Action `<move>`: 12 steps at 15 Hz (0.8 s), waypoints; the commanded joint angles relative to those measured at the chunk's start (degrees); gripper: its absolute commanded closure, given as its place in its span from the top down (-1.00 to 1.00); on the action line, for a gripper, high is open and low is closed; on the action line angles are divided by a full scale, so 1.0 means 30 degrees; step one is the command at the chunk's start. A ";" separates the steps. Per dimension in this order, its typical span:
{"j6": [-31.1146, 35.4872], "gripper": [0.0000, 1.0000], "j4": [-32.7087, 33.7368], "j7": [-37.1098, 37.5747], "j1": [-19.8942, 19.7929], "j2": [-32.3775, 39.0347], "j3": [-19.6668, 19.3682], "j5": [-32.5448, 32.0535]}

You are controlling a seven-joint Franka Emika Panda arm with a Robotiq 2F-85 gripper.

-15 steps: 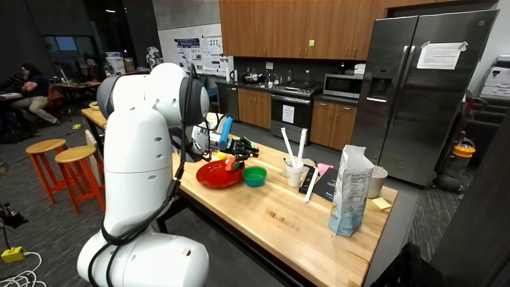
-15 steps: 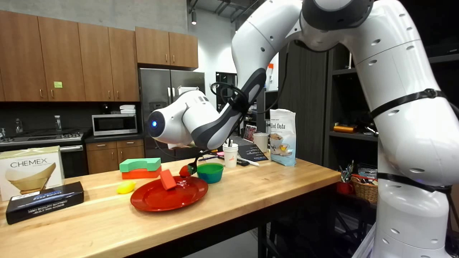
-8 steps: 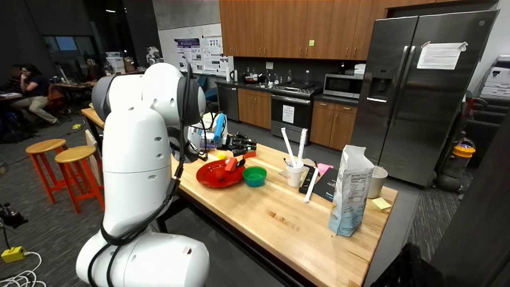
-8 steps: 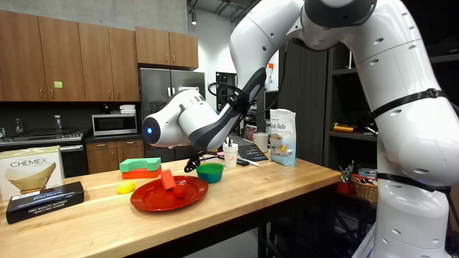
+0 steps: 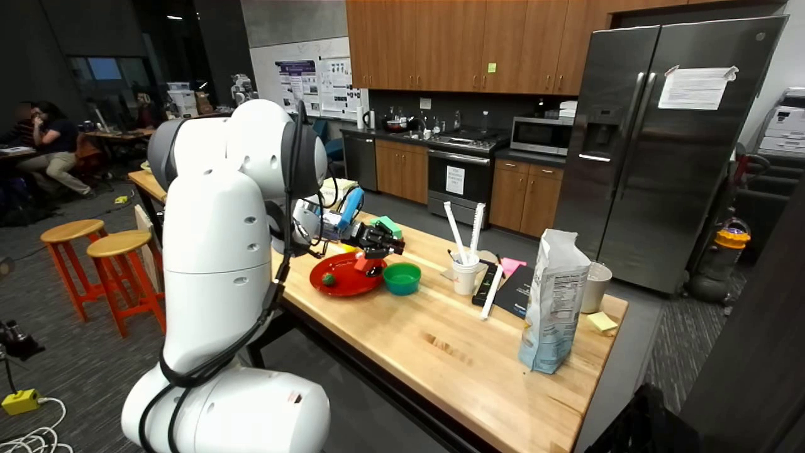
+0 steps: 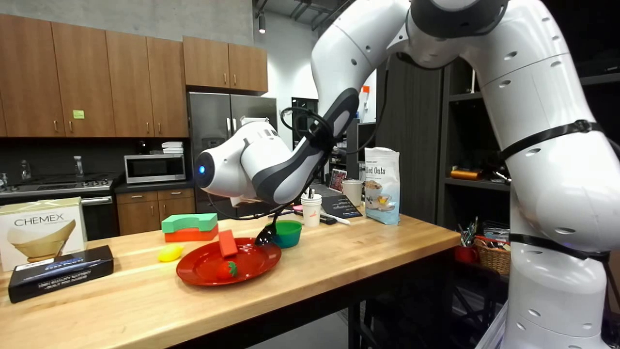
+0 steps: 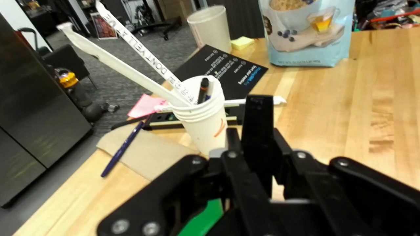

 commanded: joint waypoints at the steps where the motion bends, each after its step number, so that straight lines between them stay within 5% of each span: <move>1: 0.1918 -0.88 -0.0322 -0.1064 -0.1097 -0.0712 0.0147 0.2732; 8: 0.6396 -0.88 -0.0443 -0.1824 -0.2573 -0.1031 -0.0207 0.7568; 12: 0.7611 -0.88 -0.0513 -0.1108 -0.2468 -0.1265 -0.0571 0.7773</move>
